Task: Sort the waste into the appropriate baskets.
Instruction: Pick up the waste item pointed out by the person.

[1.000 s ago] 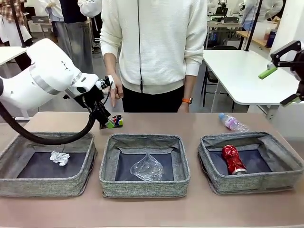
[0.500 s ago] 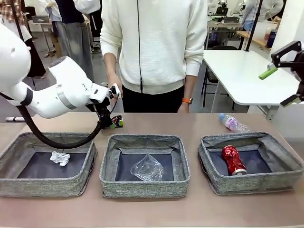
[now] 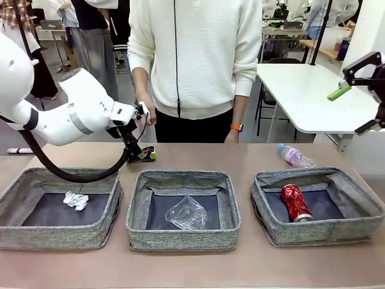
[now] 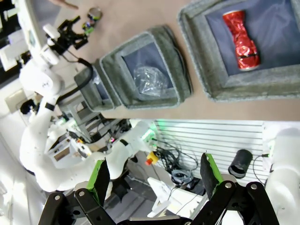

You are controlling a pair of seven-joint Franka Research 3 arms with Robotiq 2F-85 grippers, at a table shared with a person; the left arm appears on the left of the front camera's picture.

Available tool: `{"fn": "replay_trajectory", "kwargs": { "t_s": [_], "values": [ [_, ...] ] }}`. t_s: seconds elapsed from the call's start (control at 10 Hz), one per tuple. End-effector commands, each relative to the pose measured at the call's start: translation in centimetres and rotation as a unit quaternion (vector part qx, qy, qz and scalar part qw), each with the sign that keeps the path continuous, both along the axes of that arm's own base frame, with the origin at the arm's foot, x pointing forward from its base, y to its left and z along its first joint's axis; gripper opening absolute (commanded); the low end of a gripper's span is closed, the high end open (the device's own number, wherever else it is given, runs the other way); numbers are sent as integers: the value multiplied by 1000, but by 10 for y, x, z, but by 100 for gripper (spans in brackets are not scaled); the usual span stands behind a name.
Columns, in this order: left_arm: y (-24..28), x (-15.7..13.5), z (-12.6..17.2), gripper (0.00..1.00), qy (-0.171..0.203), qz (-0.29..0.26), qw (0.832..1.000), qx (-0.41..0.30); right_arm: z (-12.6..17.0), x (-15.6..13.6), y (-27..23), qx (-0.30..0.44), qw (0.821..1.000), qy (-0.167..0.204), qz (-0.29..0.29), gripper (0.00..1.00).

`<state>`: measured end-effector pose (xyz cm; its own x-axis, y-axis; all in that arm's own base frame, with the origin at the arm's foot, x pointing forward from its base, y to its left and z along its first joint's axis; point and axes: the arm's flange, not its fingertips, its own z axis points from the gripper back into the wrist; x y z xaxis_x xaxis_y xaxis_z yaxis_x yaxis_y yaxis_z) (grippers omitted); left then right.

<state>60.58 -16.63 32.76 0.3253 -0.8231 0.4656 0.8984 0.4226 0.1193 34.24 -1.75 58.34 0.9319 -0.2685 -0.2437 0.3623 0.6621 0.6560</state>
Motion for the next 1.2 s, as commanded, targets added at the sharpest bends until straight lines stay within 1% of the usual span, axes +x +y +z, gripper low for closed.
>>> {"fn": "replay_trajectory", "kwargs": {
  "t_s": [0.0, 0.2, 0.4, 0.7, 0.8, 0.9, 1.0, 1.1],
  "values": [
    [-6, 3, -6, 100, 8, -6, 1000, -2, 1, -2, 1, 8, 1000, 2, -2, 100],
    [-10, 6, -9, 100, 7, -3, 1000, -9, 1, -2, 1, 8, 1000, 2, -2, 100],
    [-11, 8, -17, 100, 17, 1, 1000, -14, 1, -2, 1, 8, 1000, 2, -2, 100],
    [-14, 9, -29, 100, 29, -11, 1000, -2, 1, -2, 1, 8, 1000, 2, -2, 100],
    [-13, 10, -34, 93, 28, -11, 999, 15, 1, -2, 1, 8, 1000, 2, -2, 100],
    [-13, 9, -36, 47, 33, -12, 999, 26, 1, -2, 1, 8, 1000, 2, -2, 100],
    [-13, 8, -36, 33, 35, -13, 999, 30, 1, -2, 1, 8, 1000, 2, -2, 100],
    [-13, 8, -36, 0, 36, -12, 999, 30, 1, -2, 1, 8, 1000, 2, -2, 100]
  ]
}}
